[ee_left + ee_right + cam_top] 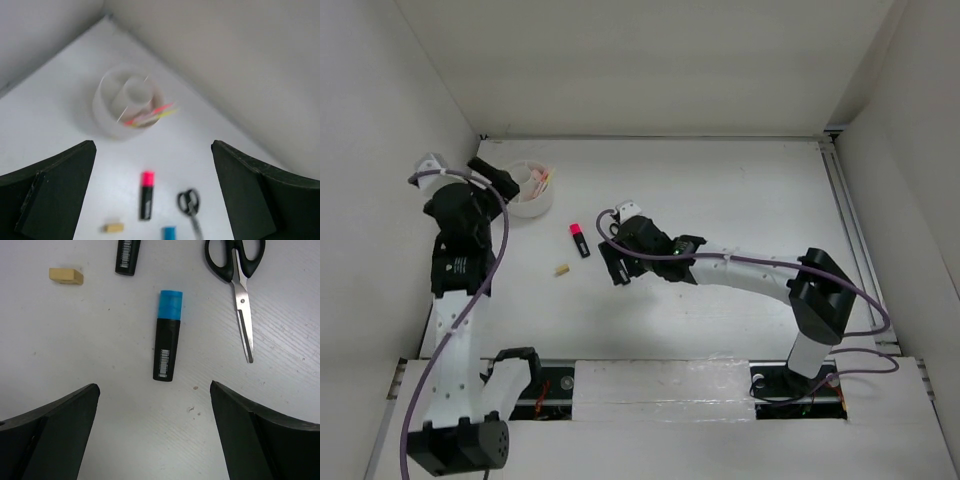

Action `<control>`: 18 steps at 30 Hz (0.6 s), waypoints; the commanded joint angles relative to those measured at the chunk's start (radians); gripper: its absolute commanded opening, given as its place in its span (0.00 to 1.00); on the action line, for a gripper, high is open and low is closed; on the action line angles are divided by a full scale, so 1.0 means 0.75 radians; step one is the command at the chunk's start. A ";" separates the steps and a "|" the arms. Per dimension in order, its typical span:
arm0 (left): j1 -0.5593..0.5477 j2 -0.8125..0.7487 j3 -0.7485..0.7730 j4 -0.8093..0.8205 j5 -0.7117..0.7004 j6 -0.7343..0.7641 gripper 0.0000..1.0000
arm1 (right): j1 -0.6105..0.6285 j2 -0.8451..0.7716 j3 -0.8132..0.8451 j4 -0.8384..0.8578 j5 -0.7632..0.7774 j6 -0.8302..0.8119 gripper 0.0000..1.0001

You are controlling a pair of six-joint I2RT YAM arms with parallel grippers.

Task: Sort the stationery into containers
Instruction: Pick up the stationery from the center of the board.

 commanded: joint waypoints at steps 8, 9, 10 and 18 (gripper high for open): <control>-0.008 0.084 -0.151 -0.212 0.010 -0.013 1.00 | 0.009 0.114 0.189 0.060 -0.094 -0.041 0.87; -0.008 0.100 -0.151 -0.224 0.010 -0.013 1.00 | 0.009 0.131 0.189 0.105 -0.112 -0.041 0.84; -0.008 0.115 -0.139 -0.275 -0.010 -0.045 1.00 | 0.009 0.143 0.205 0.132 -0.194 -0.041 0.80; -0.008 0.049 -0.100 -0.435 -0.366 -0.234 1.00 | 0.072 0.427 0.505 0.157 -0.176 0.049 0.74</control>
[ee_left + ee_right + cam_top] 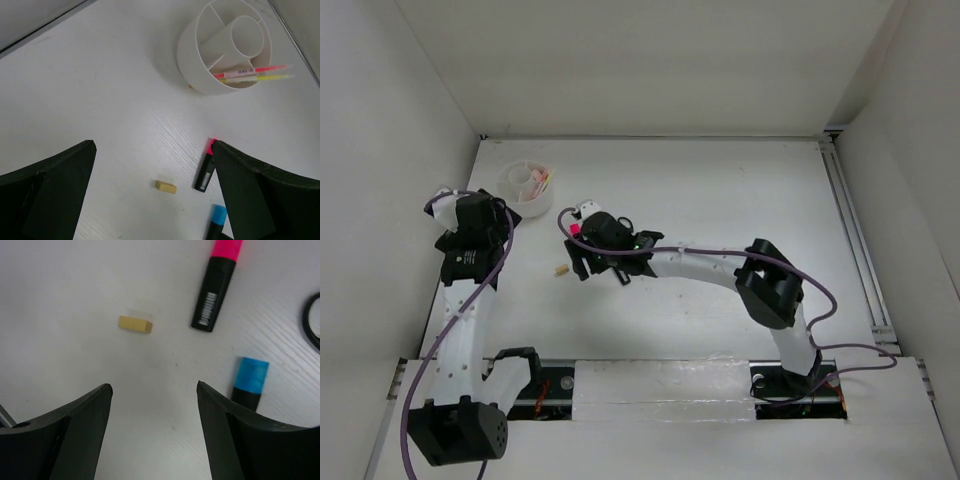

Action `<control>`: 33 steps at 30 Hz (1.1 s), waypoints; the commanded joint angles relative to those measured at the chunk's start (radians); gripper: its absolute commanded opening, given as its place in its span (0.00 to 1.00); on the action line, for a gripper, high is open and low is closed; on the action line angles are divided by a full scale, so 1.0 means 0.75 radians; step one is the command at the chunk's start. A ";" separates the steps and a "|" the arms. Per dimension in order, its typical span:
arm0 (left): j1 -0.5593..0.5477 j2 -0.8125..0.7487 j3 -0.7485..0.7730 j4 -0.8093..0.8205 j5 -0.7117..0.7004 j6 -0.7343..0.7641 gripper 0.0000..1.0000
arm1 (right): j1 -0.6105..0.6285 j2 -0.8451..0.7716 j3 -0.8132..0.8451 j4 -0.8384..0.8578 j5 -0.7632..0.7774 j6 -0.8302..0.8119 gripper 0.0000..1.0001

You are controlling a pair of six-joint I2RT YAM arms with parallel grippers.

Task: Sort the stationery into containers
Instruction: Pick up the stationery from the center of the board.

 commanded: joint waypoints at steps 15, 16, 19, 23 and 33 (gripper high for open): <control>0.000 -0.241 0.016 0.048 -0.072 -0.041 1.00 | 0.058 0.560 0.745 -0.219 0.120 0.110 0.67; 0.000 -0.241 0.016 0.048 -0.072 -0.041 1.00 | 0.072 0.574 0.762 -0.219 0.132 0.110 0.67; 0.000 -0.241 0.016 0.048 -0.057 -0.029 1.00 | 0.072 0.609 0.774 -0.231 0.133 0.110 0.65; 0.000 -0.241 0.016 0.048 -0.045 -0.029 1.00 | 0.072 0.654 0.840 -0.285 0.179 0.134 0.60; 0.000 -0.229 0.016 0.060 -0.020 -0.017 1.00 | 0.097 0.624 0.762 -0.270 0.206 0.134 0.49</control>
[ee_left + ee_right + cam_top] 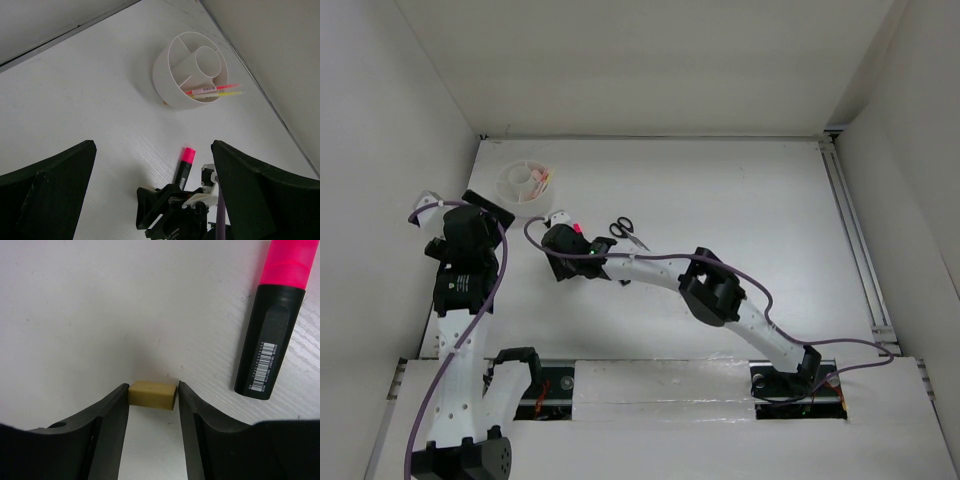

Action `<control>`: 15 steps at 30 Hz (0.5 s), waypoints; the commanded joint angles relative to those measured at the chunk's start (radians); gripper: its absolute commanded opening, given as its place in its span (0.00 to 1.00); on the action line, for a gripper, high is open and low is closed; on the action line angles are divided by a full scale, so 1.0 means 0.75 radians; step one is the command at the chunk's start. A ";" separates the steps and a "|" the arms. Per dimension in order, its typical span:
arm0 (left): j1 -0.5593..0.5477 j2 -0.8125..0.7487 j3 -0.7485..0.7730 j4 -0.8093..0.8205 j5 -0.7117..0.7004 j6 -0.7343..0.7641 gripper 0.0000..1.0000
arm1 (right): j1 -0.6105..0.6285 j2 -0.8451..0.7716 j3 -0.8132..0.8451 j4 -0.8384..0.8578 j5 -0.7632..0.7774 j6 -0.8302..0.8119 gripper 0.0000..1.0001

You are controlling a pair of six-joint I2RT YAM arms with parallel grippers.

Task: Sort the stationery into containers
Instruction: Pick up the stationery from the center of the board.

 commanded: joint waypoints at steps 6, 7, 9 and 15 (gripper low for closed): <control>0.000 -0.002 0.016 0.050 0.015 0.031 1.00 | 0.027 -0.024 -0.035 -0.027 0.031 0.026 0.31; 0.000 0.010 0.016 0.050 0.015 0.031 1.00 | 0.027 -0.038 -0.035 -0.027 0.031 0.026 0.25; 0.000 0.010 0.016 0.050 0.015 0.031 1.00 | 0.027 -0.099 -0.096 -0.027 0.065 0.054 0.05; -0.012 0.051 0.001 0.133 0.186 0.106 1.00 | -0.046 -0.584 -0.699 0.482 -0.116 -0.049 0.00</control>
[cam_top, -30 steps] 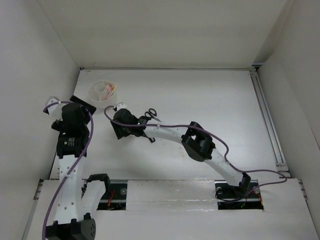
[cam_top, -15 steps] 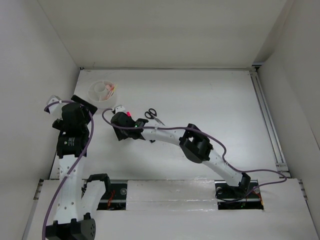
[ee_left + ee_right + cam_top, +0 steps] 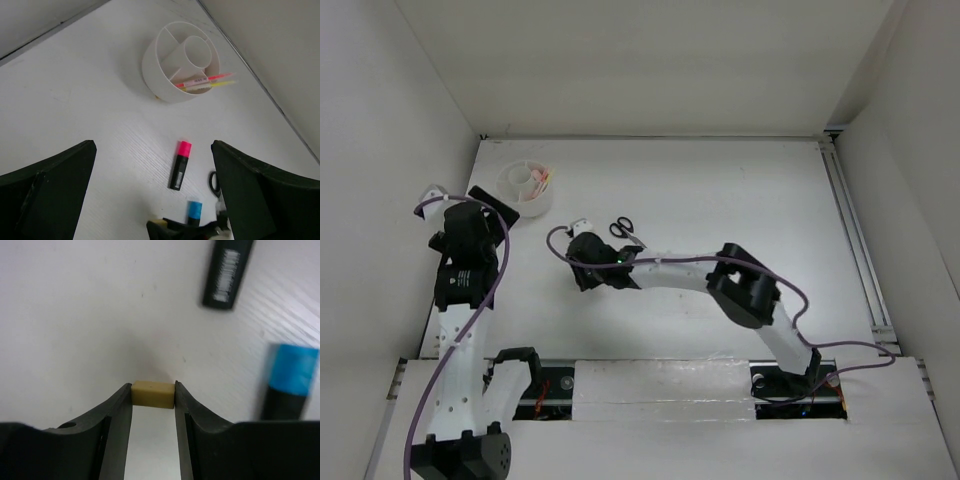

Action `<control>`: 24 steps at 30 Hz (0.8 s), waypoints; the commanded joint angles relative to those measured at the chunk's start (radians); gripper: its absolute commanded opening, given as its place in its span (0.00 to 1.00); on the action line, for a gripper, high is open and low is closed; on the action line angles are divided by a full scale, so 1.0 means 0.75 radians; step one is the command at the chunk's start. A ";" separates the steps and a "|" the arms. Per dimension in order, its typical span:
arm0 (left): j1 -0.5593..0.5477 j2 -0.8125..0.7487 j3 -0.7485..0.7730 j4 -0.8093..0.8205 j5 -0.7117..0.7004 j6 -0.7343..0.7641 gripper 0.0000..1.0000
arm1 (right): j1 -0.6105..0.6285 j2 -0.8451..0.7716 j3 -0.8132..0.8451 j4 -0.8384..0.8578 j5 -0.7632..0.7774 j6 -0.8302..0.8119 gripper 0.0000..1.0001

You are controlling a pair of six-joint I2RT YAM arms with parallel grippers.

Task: Sort the stationery into containers
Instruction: Pick up the stationery from the center of the board, then place the stationery in the storage box.

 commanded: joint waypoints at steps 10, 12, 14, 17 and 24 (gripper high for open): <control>-0.012 0.181 -0.100 0.306 1.189 0.077 1.00 | -0.325 -0.971 -0.813 0.666 -0.393 -0.390 0.00; -0.012 0.181 -0.134 0.363 1.416 0.006 1.00 | -0.386 -1.108 -0.971 0.862 -0.524 -0.390 0.00; -0.012 0.181 -0.186 0.542 1.578 -0.080 1.00 | -0.464 -1.172 -1.053 0.989 -0.716 -0.378 0.00; -0.012 0.148 -0.306 0.891 1.801 -0.305 1.00 | -0.511 -1.239 -1.124 1.161 -0.911 -0.320 0.00; -0.026 0.046 -0.546 1.535 1.879 -0.771 1.00 | -0.505 -1.270 -1.253 1.703 -1.048 -0.073 0.00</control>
